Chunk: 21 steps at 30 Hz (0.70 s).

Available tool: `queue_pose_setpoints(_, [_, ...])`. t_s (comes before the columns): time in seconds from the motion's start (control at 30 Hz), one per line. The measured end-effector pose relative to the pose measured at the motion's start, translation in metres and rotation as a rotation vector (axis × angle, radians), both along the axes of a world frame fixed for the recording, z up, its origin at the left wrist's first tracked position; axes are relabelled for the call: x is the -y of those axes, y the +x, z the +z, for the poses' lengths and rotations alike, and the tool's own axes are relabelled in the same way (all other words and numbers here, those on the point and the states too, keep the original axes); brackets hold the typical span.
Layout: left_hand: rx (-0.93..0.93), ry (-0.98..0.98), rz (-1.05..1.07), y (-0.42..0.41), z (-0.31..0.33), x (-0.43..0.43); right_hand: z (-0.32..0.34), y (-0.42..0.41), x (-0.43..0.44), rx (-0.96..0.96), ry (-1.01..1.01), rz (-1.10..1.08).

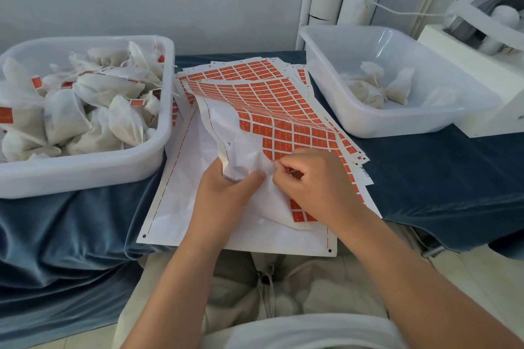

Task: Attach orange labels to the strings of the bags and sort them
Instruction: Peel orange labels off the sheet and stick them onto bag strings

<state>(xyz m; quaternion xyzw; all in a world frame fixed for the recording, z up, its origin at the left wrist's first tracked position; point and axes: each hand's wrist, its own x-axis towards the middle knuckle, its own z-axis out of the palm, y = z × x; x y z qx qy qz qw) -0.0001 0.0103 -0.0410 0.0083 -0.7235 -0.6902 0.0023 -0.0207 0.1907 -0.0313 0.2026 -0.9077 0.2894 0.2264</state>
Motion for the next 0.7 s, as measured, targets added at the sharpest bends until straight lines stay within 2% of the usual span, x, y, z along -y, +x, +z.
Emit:
queue_pose_setpoints(0.1, [0.033,0.028,0.037,0.002,0.002,-0.002,0.000,-0.004,-0.006,0.020,-0.072,-0.003])
queue_pose_setpoints(0.2, [0.033,0.063,0.099,0.002,0.006,-0.003,0.001,-0.007,-0.016,0.146,-0.175,-0.078])
queue_pose_setpoints(0.33, [-0.021,0.030,0.199,-0.003,0.002,-0.002,0.013,-0.011,-0.030,0.390,-0.522,-0.229])
queue_pose_setpoints(0.43, [-0.113,-0.144,0.306,-0.003,-0.002,-0.006,0.025,-0.007,-0.033,0.449,-0.799,-0.321])
queue_pose_setpoints(0.53, [-0.447,-0.611,0.408,0.001,-0.004,-0.014,0.030,0.000,-0.028,0.499,-0.988,-0.271])
queue_pose_setpoints(0.57, [-0.553,-0.730,0.428,0.002,-0.004,-0.016,0.030,0.002,-0.025,0.526,-1.039,-0.234])
queue_pose_setpoints(0.6, [-0.613,-0.767,0.419,0.004,-0.005,-0.019,0.030,0.004,-0.021,0.544,-1.077,-0.199])
queue_pose_setpoints(0.63, [-0.602,-0.733,0.375,0.007,-0.004,-0.023,0.030,0.005,-0.015,0.554,-1.111,-0.162])
queue_pose_setpoints(0.7, [-0.425,-0.551,0.198,0.015,0.007,-0.030,0.029,0.008,-0.005,0.550,-1.162,-0.082])
